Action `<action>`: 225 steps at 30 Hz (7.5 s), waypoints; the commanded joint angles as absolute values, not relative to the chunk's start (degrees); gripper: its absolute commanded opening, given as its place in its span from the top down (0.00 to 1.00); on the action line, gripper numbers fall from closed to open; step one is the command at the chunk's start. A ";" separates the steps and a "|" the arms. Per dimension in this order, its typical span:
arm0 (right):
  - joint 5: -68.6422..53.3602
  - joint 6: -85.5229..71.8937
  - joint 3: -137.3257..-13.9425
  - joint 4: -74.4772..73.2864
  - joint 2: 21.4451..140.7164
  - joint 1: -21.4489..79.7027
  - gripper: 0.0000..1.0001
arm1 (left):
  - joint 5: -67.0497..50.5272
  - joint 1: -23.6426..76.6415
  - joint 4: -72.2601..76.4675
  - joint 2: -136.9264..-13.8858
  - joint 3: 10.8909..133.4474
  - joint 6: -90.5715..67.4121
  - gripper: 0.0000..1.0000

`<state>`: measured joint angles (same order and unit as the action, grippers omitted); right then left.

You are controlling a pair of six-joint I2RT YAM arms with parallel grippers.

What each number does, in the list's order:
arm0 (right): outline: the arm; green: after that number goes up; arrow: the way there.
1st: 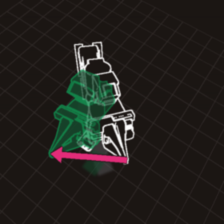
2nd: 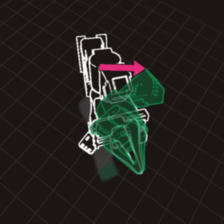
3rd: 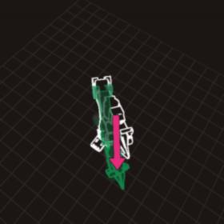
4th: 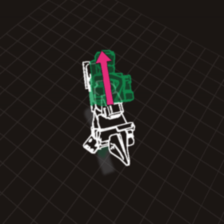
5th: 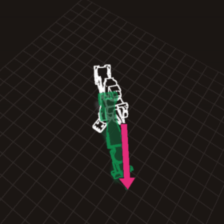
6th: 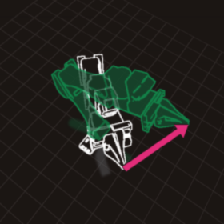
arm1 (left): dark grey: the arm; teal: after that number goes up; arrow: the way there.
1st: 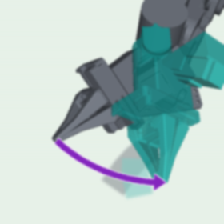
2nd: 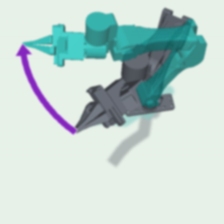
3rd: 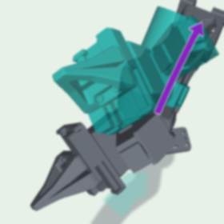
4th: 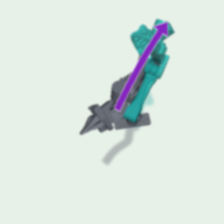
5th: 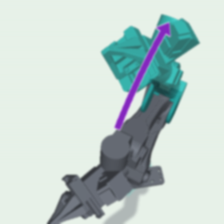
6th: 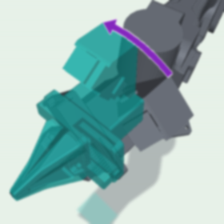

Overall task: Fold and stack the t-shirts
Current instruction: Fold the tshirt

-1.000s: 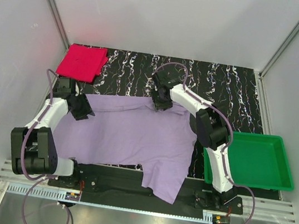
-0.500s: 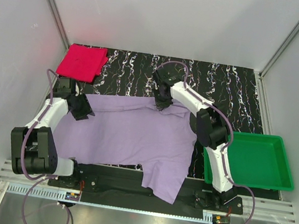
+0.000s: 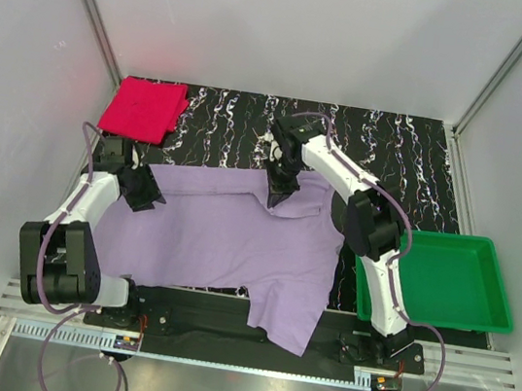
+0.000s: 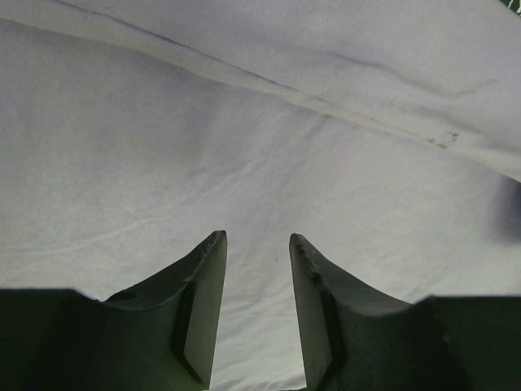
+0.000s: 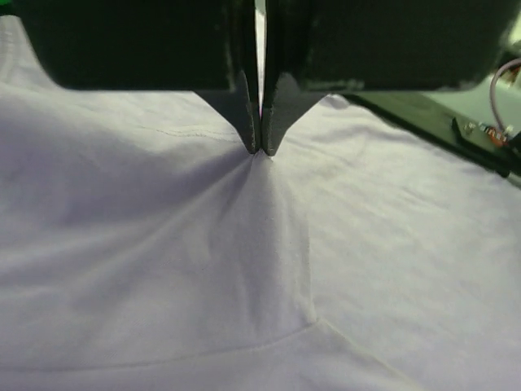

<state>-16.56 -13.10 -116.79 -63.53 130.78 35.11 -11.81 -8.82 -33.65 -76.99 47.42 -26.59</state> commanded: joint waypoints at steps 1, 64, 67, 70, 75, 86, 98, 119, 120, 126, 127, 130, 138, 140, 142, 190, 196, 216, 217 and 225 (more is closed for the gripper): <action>-24.34 -14.76 -112.34 -65.31 126.74 34.89 1.00 | -12.31 -8.53 -32.43 -75.68 47.11 -26.28 0.58; -21.00 -18.54 -81.83 -42.37 114.61 16.96 0.52 | -13.54 -8.53 -33.75 -77.61 49.48 -24.96 0.57; -21.62 -18.72 -81.74 -41.75 114.09 16.96 0.53 | -13.36 -8.53 -33.93 -77.35 49.22 -24.79 0.57; -22.67 -18.90 -81.83 -41.13 113.03 16.96 0.53 | -13.36 -8.53 -33.75 -77.17 48.87 -24.96 0.57; -27.24 -19.95 -81.57 -40.17 112.15 17.05 0.54 | -13.45 -8.53 -33.66 -77.17 48.87 -25.14 0.57; -33.57 -22.76 -77.97 -37.54 111.97 16.87 0.57 | -14.15 -8.53 -33.49 -76.99 48.69 -25.49 0.57; -32.18 -31.46 -80.15 -43.93 105.65 15.47 1.00 | -15.38 -6.68 -31.11 -73.48 44.56 -25.58 0.57; -8.96 -21.72 -82.61 -51.68 104.86 11.86 0.59 | -14.59 -6.42 -34.02 -69.08 43.68 -24.17 0.57; -8.09 -20.23 -82.70 -51.42 103.46 12.74 0.59 | -14.85 -6.33 -33.84 -69.26 43.94 -24.43 0.57; -10.73 -16.08 -85.42 -48.69 105.45 27.22 0.71 | -15.47 -5.71 -33.05 -70.84 45.61 -25.40 0.57; -10.20 -16.00 -87.08 -48.52 106.43 28.90 0.72 | -15.47 -5.71 -33.13 -70.84 46.05 -25.49 0.57; -10.11 -16.70 -90.86 -47.99 110.99 33.39 0.73 | -15.47 -5.45 -33.22 -71.01 46.32 -25.58 0.57; -7.49 -17.32 -104.14 -52.99 124.00 40.42 0.53 | -15.38 -5.45 -33.40 -70.14 45.09 -25.22 0.57; -6.68 -17.23 -106.52 -54.05 125.33 42.10 0.52 | -15.38 -5.45 -33.57 -69.61 44.83 -25.14 0.57; -5.10 -17.84 -107.83 -55.36 127.00 42.89 0.54 | -15.38 -5.36 -33.66 -69.43 44.56 -24.87 0.57; -16.52 -13.70 -111.36 -67.94 125.95 44.03 0.99 | -15.38 -5.54 -33.92 -70.93 45.35 -23.12 0.56; -19.94 -16.08 -111.36 -66.80 124.72 44.03 0.79 | -15.03 -5.45 -33.93 -71.37 45.79 -23.47 0.56; -20.21 -21.35 -76.74 -45.20 100.64 19.96 0.39 | -15.73 -5.54 -34.19 -73.03 46.14 -23.64 0.56; -21.35 -22.49 -75.68 -43.78 100.46 19.08 0.38 | -15.82 -5.54 -34.19 -72.95 46.14 -23.64 0.57; -28.56 -24.87 -70.49 -36.12 102.56 15.29 0.37 | -15.82 -5.54 -35.51 -73.21 47.72 -23.20 0.56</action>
